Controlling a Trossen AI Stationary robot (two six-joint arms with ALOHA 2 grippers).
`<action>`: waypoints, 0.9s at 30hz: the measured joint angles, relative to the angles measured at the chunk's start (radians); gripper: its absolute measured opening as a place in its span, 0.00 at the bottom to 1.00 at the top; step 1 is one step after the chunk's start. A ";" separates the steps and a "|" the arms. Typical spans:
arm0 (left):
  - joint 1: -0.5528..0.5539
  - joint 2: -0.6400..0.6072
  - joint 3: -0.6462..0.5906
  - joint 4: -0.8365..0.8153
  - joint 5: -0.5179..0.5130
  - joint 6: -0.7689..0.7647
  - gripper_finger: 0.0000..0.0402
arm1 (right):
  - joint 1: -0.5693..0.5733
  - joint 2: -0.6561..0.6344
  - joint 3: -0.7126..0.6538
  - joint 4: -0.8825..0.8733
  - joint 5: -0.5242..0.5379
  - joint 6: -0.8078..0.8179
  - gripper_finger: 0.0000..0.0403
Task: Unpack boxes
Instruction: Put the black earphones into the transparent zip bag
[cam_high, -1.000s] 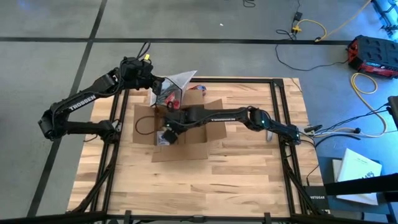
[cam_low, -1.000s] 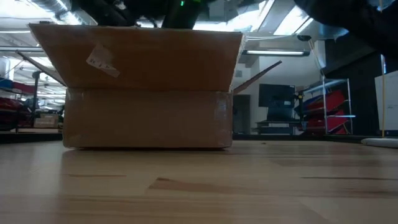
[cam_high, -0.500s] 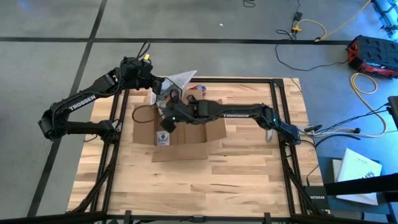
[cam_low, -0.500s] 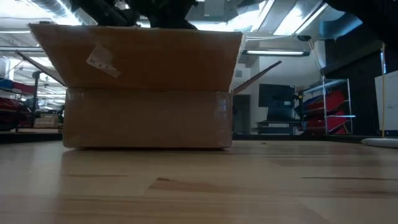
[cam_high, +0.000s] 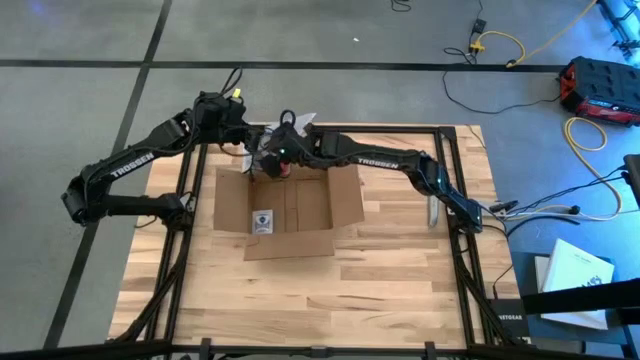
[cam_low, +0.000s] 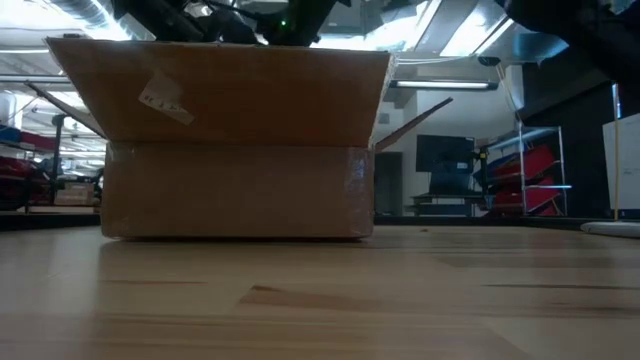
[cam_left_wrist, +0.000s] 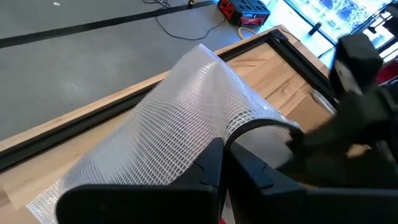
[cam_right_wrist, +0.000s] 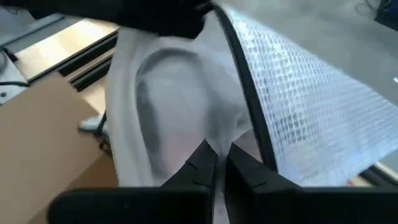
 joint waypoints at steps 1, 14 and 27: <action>0.000 0.000 0.000 0.001 0.001 -0.004 0.00 | -0.008 0.000 0.000 0.006 0.000 -0.002 0.00; 0.000 0.001 0.000 -0.008 0.002 -0.010 0.00 | -0.043 0.071 0.002 0.049 -0.047 -0.007 0.00; -0.002 0.000 0.000 -0.003 0.044 -0.014 0.00 | -0.042 0.114 0.000 0.147 0.043 -0.334 0.00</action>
